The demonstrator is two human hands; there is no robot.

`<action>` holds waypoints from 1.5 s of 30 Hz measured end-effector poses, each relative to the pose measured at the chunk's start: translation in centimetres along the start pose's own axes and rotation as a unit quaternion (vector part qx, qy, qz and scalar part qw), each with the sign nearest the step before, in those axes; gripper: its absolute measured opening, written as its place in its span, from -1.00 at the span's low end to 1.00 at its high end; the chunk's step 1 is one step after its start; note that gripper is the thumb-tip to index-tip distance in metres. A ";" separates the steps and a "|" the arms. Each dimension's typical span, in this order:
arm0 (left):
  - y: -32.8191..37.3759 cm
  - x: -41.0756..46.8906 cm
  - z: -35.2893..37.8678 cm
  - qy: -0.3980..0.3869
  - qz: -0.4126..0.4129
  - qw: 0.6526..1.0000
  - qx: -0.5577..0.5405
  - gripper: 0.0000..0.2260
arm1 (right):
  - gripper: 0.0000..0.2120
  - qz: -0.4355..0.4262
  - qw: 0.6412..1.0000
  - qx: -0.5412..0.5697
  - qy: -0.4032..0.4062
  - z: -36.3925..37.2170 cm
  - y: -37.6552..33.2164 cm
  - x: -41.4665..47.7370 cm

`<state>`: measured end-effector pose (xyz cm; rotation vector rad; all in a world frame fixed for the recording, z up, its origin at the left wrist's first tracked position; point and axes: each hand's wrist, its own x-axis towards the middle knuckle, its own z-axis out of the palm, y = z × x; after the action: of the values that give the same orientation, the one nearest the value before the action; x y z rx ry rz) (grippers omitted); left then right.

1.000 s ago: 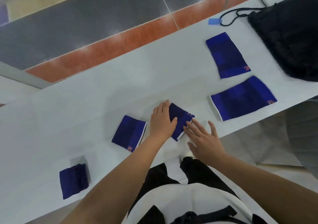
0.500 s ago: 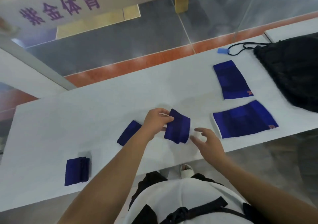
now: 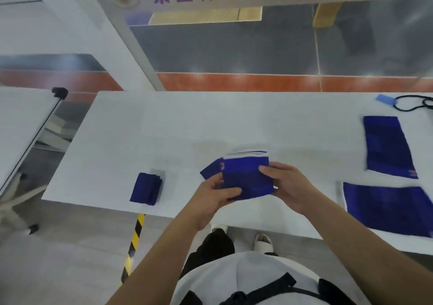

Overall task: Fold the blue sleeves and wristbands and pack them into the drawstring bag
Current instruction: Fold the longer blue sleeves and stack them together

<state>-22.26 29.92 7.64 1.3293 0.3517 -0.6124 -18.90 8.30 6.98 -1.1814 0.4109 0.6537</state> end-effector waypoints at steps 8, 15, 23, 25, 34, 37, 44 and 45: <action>-4.0 1.4 -4.7 0.171 -0.045 0.984 -0.021 -0.68 | -0.92 0.041 0.961 -0.258 0.092 5.4 1.0 5.7; -3.0 5.0 -7.1 0.232 -0.062 0.971 -0.004 -0.74 | -0.92 0.029 0.908 -0.389 0.151 7.5 0.0 12.8; -4.0 5.9 -8.1 0.260 -0.031 0.932 0.252 -0.48 | -0.82 -0.011 0.827 -0.533 0.178 8.0 2.4 13.6; -3.3 5.8 -8.1 0.262 0.073 0.898 0.346 -0.47 | -0.68 -0.080 0.810 -0.545 0.201 8.3 2.8 12.5; -1.7 13.2 -7.9 0.034 0.166 0.742 0.649 -0.49 | -0.28 -0.139 0.599 -0.787 0.056 6.6 11.1 5.4; -2.4 15.4 -8.4 0.030 0.114 0.707 0.697 -0.47 | -0.22 -0.127 0.559 -0.819 0.017 4.8 11.7 5.7; -2.9 16.1 -8.6 0.022 0.110 0.725 0.679 -0.49 | -0.21 -0.101 0.569 -0.816 0.019 4.5 12.3 5.8; -2.8 16.1 -8.5 0.019 0.103 0.726 0.680 -0.49 | -0.21 -0.097 0.571 -0.815 0.021 4.5 12.4 5.9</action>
<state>-10.26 34.43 -5.64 2.7538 -0.3486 -0.6456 -22.90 16.88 -3.94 -2.9678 -0.5399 0.7450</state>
